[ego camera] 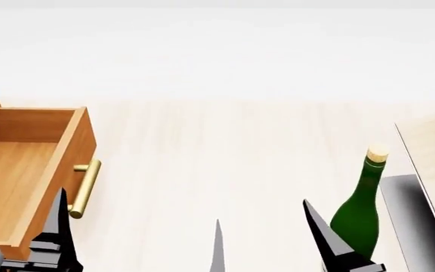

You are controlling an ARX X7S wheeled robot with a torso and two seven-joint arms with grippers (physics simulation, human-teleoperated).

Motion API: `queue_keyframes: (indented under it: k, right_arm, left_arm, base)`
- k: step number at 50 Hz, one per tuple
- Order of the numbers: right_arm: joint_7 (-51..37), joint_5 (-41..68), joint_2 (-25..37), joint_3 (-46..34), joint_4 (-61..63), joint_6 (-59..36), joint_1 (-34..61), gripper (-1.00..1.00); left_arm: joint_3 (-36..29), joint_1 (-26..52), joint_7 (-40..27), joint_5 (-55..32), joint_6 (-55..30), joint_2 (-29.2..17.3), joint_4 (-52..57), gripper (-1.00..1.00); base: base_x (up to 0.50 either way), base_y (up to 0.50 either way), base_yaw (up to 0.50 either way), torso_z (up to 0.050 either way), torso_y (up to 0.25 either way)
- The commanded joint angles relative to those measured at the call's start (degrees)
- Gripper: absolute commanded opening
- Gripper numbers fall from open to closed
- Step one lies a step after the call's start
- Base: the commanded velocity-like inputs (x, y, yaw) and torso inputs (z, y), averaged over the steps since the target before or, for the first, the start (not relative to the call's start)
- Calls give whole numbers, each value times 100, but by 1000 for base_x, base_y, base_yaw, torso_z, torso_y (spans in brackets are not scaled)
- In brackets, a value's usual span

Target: Put the bowl on top of the cabinet.

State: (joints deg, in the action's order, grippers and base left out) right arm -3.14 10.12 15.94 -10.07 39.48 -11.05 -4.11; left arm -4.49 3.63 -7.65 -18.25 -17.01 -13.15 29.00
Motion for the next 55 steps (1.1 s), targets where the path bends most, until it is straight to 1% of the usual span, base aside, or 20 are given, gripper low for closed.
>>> queue_keyframes:
  k: [1, 3, 6, 8, 10, 15, 17, 18, 19, 20, 52, 53, 55]
  right_arm:
    - [-68, -1, 45, -21, 6, 39, -4, 100]
    - [-89, -17, 50, -18, 9, 67, -7, 100]
    - [-124, -19, 54, 3, 10, 96, -5, 100]
    - [-145, -32, 59, 11, 5, 120, -8, 100]
    - [-166, -27, 71, 36, 9, 123, 0, 100]
    - [-209, -23, 94, 71, 1, 151, -7, 100]
    - [-222, -21, 99, 67, 8, 140, -3, 100]
    - [-227, -25, 105, 60, 23, 135, -8, 100]
    - [-231, -25, 111, 56, 32, 130, -8, 100]
    - [-237, -23, 115, 56, 38, 124, -7, 100]
    - [-335, -3, 213, -25, -27, 182, 6, 100]
    - [-343, -1, 218, -22, -18, 173, 6, 100]
    - [-351, 0, 223, -23, -24, 182, 1, 100]
  left_arm:
    - [-28, -11, -11, -127, 11, -71, 42, 100]
    - [-31, -16, -5, -160, 4, -89, 63, 100]
    - [-54, -13, -100, 20, 136, -57, -1, 100]
    - [-101, 24, -128, 49, 12, -92, 2, 100]
    - [-57, 10, -85, -49, 109, -79, 3, 100]
    - [25, 118, 57, -512, -246, -165, 9, 100]
    - [28, 100, 61, -509, -201, -171, 17, 100]
    - [-17, 97, -32, -296, -125, -171, 5, 100]
    - [7, 90, 6, -373, -107, -165, -5, 100]
    - [34, 97, 16, -456, -157, -172, 13, 100]
    - [-168, 13, -5, -212, 128, -280, -31, 100]
    - [-202, 30, -65, -150, 59, -281, -20, 100]
    - [-182, 75, -68, -302, -127, -295, 5, 100]
  base:
    - [0, 0, 0, 50, 0]
    - [0, 0, 0, 50, 0]
    - [0, 0, 0, 50, 0]
    - [0, 0, 0, 50, 0]
    - [0, 0, 0, 0, 0]
    - [0, 0, 0, 0, 0]
    - [0, 0, 0, 0, 0]
    - [0, 0, 0, 0, 0]
    - [0, 0, 0, 0, 0]
    - [0, 0, 0, 0, -199]
    - [0, 0, 0, 0, -250]
    - [0, 0, 0, 0, -96]
    - [0, 0, 0, 0, 0]
